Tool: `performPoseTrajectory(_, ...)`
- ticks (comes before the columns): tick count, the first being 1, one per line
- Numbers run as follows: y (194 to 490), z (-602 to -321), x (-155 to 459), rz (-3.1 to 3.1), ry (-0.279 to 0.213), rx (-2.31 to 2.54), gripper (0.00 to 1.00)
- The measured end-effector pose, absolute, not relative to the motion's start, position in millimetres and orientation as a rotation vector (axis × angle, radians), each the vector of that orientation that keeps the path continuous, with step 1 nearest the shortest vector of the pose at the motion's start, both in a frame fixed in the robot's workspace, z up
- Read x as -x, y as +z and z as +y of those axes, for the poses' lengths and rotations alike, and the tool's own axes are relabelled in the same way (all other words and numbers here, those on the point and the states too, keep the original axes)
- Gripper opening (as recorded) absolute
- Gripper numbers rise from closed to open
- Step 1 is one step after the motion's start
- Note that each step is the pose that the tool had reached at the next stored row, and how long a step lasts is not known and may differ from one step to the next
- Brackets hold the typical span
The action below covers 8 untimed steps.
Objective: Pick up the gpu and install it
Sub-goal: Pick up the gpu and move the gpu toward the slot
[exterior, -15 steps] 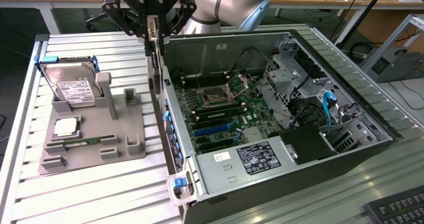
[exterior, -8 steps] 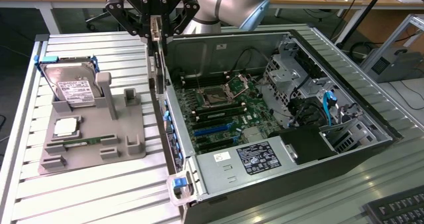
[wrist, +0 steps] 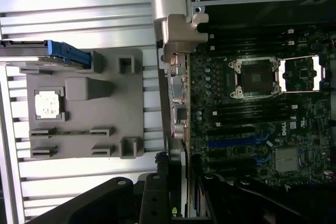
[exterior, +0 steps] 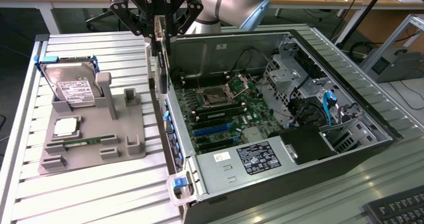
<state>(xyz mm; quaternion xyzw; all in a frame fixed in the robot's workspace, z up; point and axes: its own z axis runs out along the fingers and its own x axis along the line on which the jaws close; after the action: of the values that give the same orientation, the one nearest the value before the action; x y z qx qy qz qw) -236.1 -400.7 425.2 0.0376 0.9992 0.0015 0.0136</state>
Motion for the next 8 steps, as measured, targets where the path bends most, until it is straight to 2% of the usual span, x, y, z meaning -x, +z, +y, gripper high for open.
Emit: performPoseTrajectory(8, 425.2, -400.7, 229.4, 3.112, -0.001, -0.117, 0.27)
